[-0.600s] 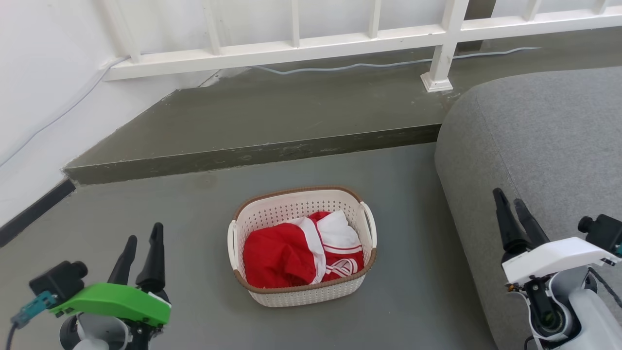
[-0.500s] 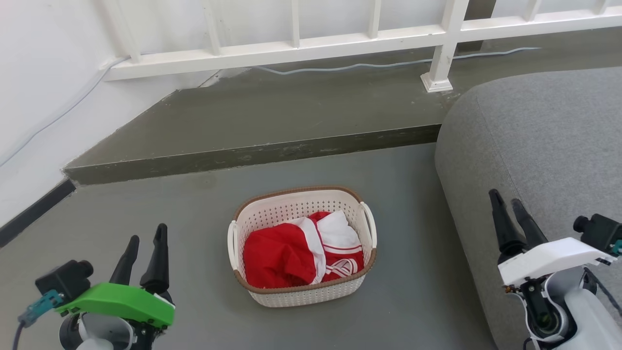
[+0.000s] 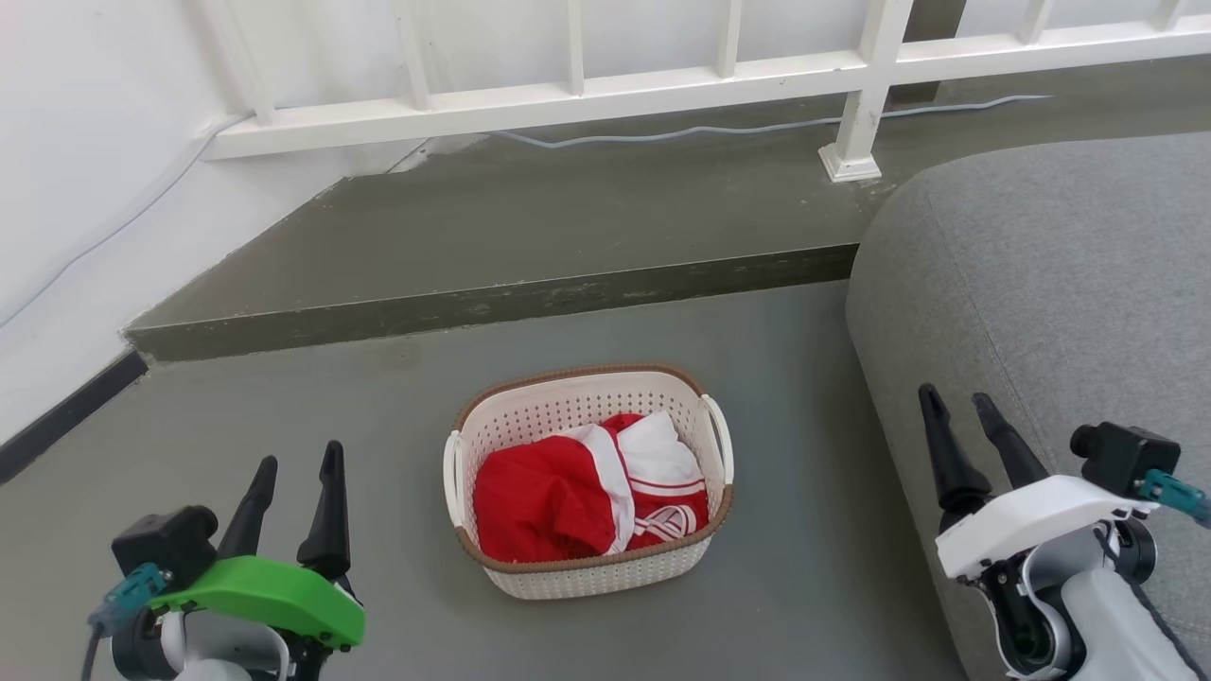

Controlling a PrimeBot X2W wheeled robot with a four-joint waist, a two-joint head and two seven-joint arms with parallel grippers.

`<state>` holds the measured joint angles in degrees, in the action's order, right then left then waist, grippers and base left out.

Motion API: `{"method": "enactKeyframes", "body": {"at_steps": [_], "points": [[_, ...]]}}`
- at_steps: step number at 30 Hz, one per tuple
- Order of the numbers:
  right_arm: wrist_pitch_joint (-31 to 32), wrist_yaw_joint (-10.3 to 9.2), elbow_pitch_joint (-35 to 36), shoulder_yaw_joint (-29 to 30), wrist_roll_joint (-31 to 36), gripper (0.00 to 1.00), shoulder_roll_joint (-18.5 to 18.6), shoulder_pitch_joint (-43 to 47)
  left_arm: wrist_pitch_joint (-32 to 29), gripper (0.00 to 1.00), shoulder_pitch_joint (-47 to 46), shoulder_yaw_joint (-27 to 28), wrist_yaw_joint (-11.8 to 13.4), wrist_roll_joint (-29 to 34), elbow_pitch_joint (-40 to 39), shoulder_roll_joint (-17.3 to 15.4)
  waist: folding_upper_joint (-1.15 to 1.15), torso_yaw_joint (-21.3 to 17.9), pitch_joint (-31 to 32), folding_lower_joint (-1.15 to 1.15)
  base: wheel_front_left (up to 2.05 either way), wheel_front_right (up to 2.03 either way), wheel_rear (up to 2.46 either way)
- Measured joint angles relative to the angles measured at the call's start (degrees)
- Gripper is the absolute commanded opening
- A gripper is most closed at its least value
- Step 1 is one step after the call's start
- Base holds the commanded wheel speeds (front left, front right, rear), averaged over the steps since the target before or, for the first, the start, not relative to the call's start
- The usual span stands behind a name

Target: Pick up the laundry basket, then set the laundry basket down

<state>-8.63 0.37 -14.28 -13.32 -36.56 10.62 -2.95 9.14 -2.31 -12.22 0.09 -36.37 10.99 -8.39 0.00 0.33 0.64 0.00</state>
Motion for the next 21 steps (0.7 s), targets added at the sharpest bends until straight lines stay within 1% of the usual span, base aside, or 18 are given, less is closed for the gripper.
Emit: {"method": "enactKeyframes", "body": {"at_steps": [2, 3, 8, 9, 11, 13, 17, 18, 21], "points": [[-0.2, -0.14, -0.1, -0.2, 0.8, 1.0, 0.0, 0.0, 0.0, 1.0, 0.0, -0.1, 0.1, 0.7, 0.0, 0.0, 0.0, 0.0, 0.0, 0.0, 0.0, 0.0, 0.0], [-0.5, -0.43, -0.1, -0.5, 1.6, 1.0, 0.0, 0.0, 0.1, 1.0, 0.0, -0.2, 0.5, 1.5, 0.0, 0.0, 0.0, 0.0, 0.0, 0.0, 0.0, 0.0, 0.0], [-1.4, -0.59, -0.4, -1.3, 4.9, 1.0, 0.3, 0.0, 1.1, 1.0, 0.3, -0.9, 1.1, 4.5, 0.1, 0.1, 0.0, 0.0, 0.0, 0.0, 0.0, 0.0, 0.0], [-1.5, -0.98, -0.4, -1.6, 5.6, 1.0, 0.3, 0.0, 1.2, 1.0, 0.5, -0.9, 1.2, 5.2, 0.1, 0.1, 0.0, 0.0, 0.0, 0.0, 0.0, 0.0, 0.0], [-1.8, -1.03, -0.4, -1.9, 6.7, 1.0, 0.3, 0.0, 1.6, 1.0, 0.7, -1.1, 1.6, 6.4, 0.3, 0.2, 0.0, 0.0, 0.0, 0.0, 0.0, 0.0, 0.0], [-2.0, -1.52, -0.5, -2.1, 8.2, 1.0, 0.3, 0.0, 1.8, 1.0, 0.9, -1.1, 1.8, 7.0, 0.3, 0.4, 0.0, 0.0, 0.1, 0.0, 0.0, 0.0, 0.0], [-2.9, -1.58, -0.6, -2.8, 10.5, 1.0, 0.4, 0.0, 2.5, 1.0, 1.2, -1.5, 2.2, 9.9, 0.5, 0.4, 0.0, 0.0, 0.1, 0.0, 0.0, 0.0, 0.0], [-3.0, -2.0, -0.7, -2.9, 11.3, 1.0, 0.4, 0.0, 2.6, 1.0, 1.2, -1.6, 2.4, 10.5, 0.6, 0.4, 0.0, 0.0, 0.1, 0.0, 0.0, 0.0, 0.0], [-3.5, -2.13, -0.8, -3.6, 13.4, 1.0, 0.6, 0.0, 3.1, 1.0, 1.2, -2.0, 2.5, 12.9, 0.8, 0.4, 0.0, 0.0, 0.1, 0.0, 0.0, 0.0, 0.0]]}}
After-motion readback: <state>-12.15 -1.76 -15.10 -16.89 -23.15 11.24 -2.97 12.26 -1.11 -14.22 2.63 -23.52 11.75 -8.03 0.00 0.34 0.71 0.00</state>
